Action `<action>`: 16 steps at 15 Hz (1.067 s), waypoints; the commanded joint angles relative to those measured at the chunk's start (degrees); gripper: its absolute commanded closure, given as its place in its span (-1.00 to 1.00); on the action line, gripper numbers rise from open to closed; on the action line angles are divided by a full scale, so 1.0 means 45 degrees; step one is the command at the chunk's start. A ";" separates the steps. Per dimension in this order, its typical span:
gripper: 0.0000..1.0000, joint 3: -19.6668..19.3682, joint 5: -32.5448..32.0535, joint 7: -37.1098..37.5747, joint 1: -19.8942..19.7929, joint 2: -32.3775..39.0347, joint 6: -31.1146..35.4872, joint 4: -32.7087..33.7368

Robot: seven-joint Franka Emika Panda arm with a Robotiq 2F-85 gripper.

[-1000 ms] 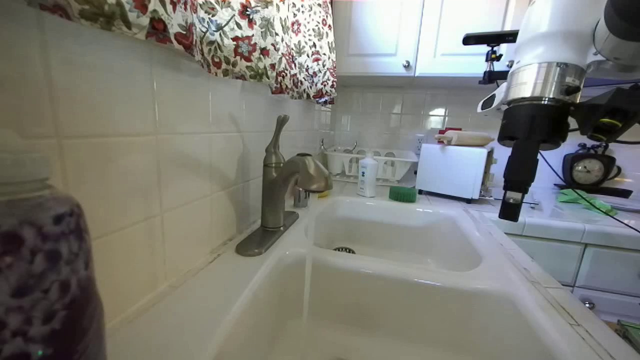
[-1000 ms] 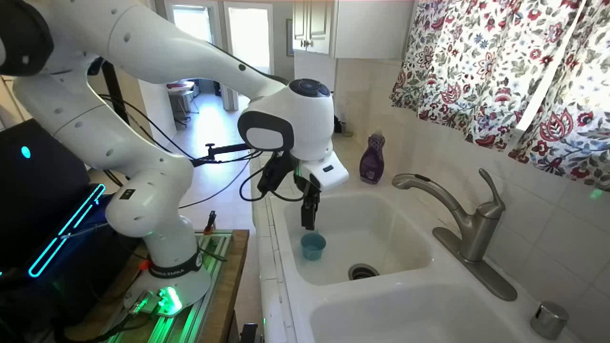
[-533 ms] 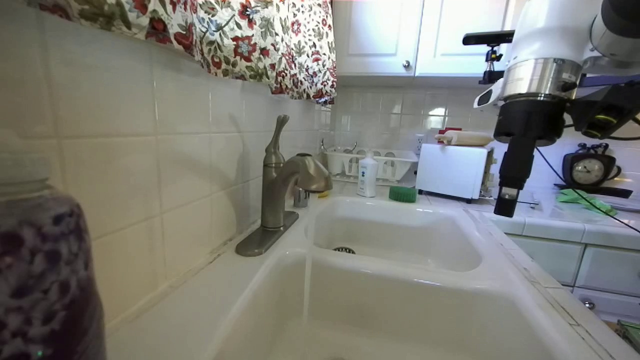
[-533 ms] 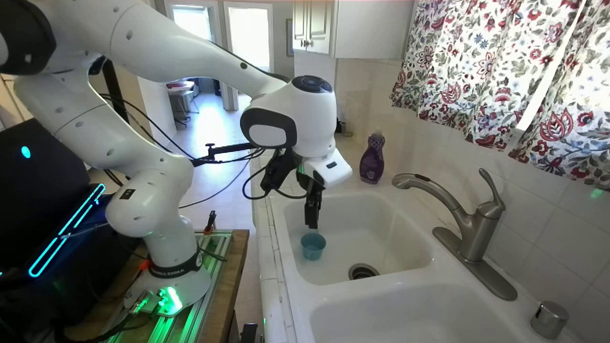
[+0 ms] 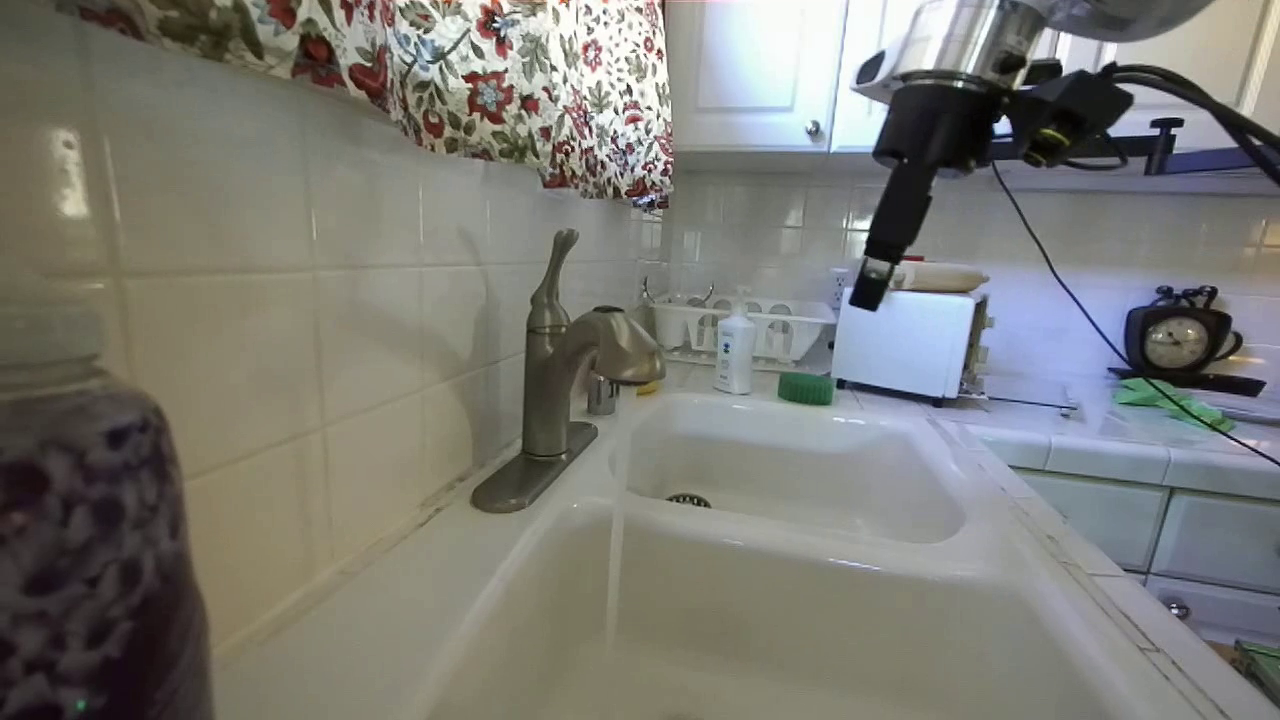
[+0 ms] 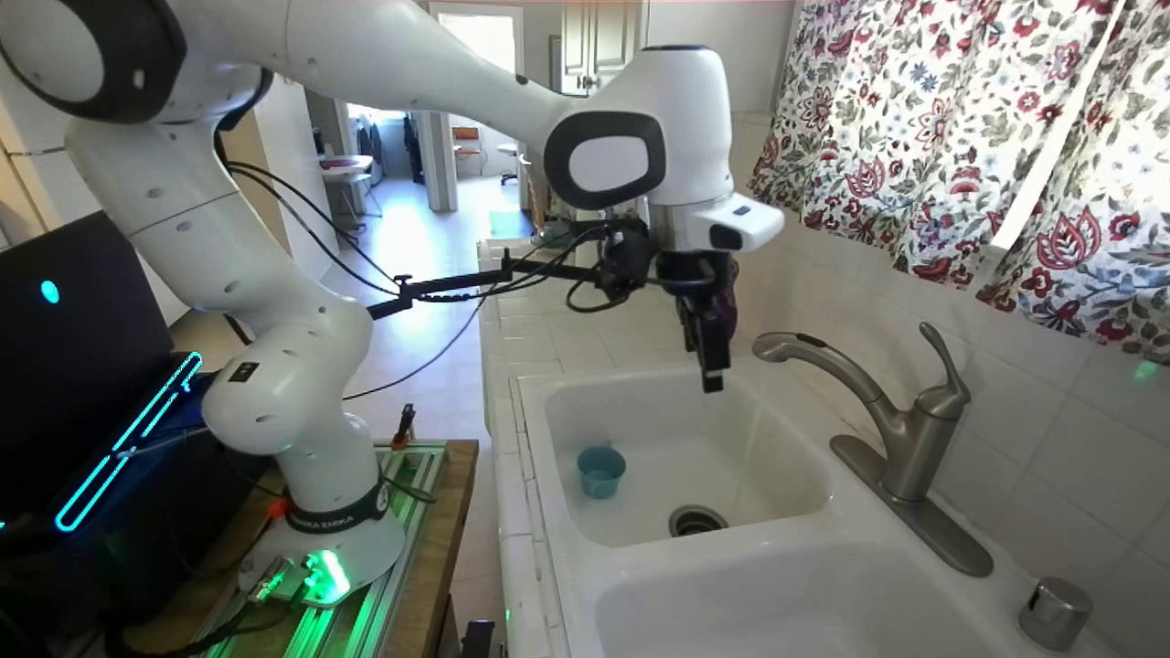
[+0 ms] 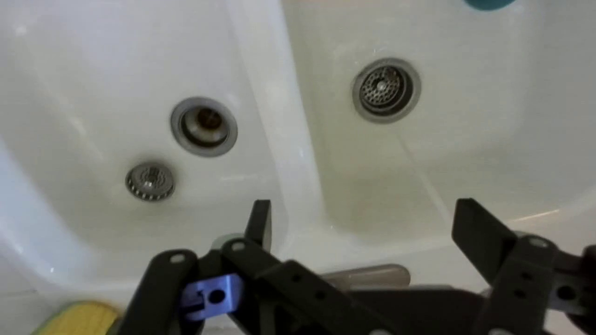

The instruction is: Open the tap

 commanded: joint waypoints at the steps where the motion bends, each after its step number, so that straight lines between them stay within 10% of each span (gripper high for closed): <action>1: -1.00 0.0555 -0.1669 -0.0110 -0.0209 0.2140 0.0175 0.2742; 12: -1.00 0.1267 -0.5710 -0.0093 0.0607 0.6008 0.1715 0.7748; 13: -0.50 0.1239 -0.6049 0.0000 0.0699 0.6209 0.1955 0.7916; 16: -0.17 0.1122 -0.6589 0.0006 0.0922 0.6701 0.2402 0.8336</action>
